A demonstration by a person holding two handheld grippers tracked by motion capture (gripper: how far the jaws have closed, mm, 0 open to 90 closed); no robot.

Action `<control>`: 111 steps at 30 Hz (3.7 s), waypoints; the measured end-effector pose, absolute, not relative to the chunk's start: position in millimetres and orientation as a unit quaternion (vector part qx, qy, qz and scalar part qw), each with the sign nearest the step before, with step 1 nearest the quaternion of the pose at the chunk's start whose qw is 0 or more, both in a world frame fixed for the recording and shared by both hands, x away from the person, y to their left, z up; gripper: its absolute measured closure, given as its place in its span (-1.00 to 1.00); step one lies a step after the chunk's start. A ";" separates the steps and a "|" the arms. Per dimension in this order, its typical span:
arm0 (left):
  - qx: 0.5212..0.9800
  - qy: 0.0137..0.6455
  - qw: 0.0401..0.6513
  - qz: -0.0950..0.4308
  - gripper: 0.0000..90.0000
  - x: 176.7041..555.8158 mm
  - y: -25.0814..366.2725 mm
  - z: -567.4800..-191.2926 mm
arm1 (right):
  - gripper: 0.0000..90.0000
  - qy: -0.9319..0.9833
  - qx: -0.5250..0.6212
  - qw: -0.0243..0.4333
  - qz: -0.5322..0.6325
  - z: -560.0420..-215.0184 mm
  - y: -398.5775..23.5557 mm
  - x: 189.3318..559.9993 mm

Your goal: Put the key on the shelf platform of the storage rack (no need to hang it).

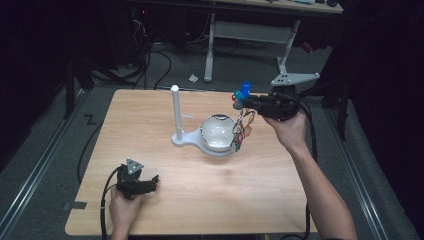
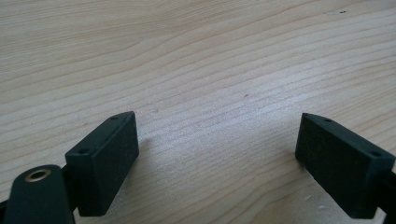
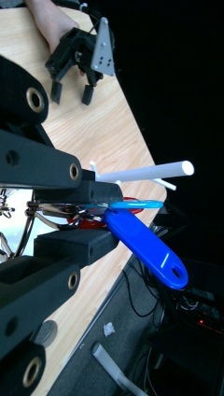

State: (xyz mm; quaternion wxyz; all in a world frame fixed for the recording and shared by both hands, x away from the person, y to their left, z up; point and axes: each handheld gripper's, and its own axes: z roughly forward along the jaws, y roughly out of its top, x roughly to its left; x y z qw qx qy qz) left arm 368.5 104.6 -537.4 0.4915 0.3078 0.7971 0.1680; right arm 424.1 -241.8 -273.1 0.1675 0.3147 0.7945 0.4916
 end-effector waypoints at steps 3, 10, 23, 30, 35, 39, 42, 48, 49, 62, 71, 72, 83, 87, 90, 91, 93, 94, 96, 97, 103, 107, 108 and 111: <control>0.303 0.800 0.490 0.166 -0.70 368.6 104.1 -537.0 | 0.74 0.793 0.313 0.168 0.494 -268.3 -236.7 428.1; 0.306 0.798 0.491 0.168 -0.69 368.5 104.5 -537.3 | 0.74 0.794 0.316 0.166 0.492 -263.4 -226.4 438.3; 0.306 0.798 0.491 0.168 -0.69 368.5 104.7 -537.2 | 0.74 0.795 0.329 0.167 0.481 -272.5 -213.1 455.8; 0.306 0.799 0.491 0.167 -0.69 368.3 104.6 -537.1 | 0.74 0.798 0.334 0.165 0.474 -282.8 -205.6 463.4; 0.306 0.799 0.491 0.167 -0.69 368.2 104.6 -537.1 | 0.74 0.799 0.339 0.164 0.469 -290.6 -201.3 468.3; 0.305 0.799 0.491 0.166 -0.69 368.1 104.4 -537.0 | 0.74 0.801 0.344 0.165 0.461 -297.1 -198.6 472.1; 0.305 0.799 0.491 0.166 -0.69 368.1 104.5 -537.0 | 0.74 0.801 0.346 0.163 0.461 -302.3 -197.4 474.2; 0.307 0.798 0.491 0.166 -0.69 368.0 104.7 -537.1 | 0.74 0.803 0.353 0.159 0.453 -312.3 -195.2 477.4; 0.306 0.799 0.491 0.166 -0.69 368.0 104.6 -537.0 | 0.74 0.804 0.352 0.161 0.450 -313.4 -194.7 477.7; 0.302 0.801 0.490 0.164 -0.68 367.8 104.2 -536.7 | 0.73 0.807 0.362 0.157 0.440 -331.7 -192.3 483.7; 0.312 0.795 0.491 0.169 -0.68 367.6 105.4 -537.5 | 0.73 0.813 0.360 0.157 0.430 -346.8 -189.8 485.9; 0.308 0.798 0.490 0.167 -0.68 367.6 104.7 -537.1 | 0.73 0.814 0.362 0.155 0.428 -349.2 -189.8 486.4; 0.308 0.798 0.491 0.166 -0.68 367.5 104.5 -537.0 | 0.73 0.817 0.367 0.153 0.417 -376.1 -190.5 485.2; 0.306 0.799 0.491 0.165 -0.68 367.6 104.4 -536.9 | 0.73 0.819 0.370 0.148 0.413 -383.9 -192.6 484.2; 0.306 0.799 0.490 0.165 -0.68 367.5 104.3 -536.9 | 0.73 0.819 0.370 0.142 0.416 -390.6 -193.2 483.1; 0.308 0.798 0.491 0.166 -0.68 367.5 104.6 -537.0 | 0.73 0.819 0.370 0.139 0.415 -393.0 -193.2 482.9; 0.307 0.799 0.490 0.165 -0.68 367.5 104.5 -536.9 | 0.73 0.822 0.370 0.136 0.411 -397.7 -192.1 482.3; 0.307 0.799 0.490 0.165 -0.68 367.5 104.5 -536.9 | 0.73 0.824 0.369 0.136 0.408 -400.1 -191.5 482.3; 0.306 0.799 0.490 0.164 -0.68 367.4 104.3 -536.8 | 0.73 0.825 0.370 0.133 0.406 -405.1 -190.7 482.1; 0.306 0.800 0.490 0.164 -0.68 367.4 104.3 -536.8 | 0.73 0.826 0.370 0.131 0.405 -407.7 -190.3 481.8; 0.306 0.799 0.491 0.165 -0.68 367.6 104.4 -536.9 | 0.73 0.830 0.368 0.127 0.399 -419.5 -191.3 478.9; 0.308 0.798 0.491 0.166 -0.68 367.5 104.6 -537.0 | 0.73 0.835 0.367 0.126 0.390 -426.8 -192.9 477.6; 0.308 0.798 0.491 0.166 -0.68 367.4 104.6 -537.1 | 0.73 0.836 0.366 0.127 0.388 -428.7 -192.7 477.1; 0.307 0.799 0.491 0.165 -0.68 367.5 104.5 -537.0 | 0.73 0.840 0.362 0.126 0.383 -433.8 -189.7 476.6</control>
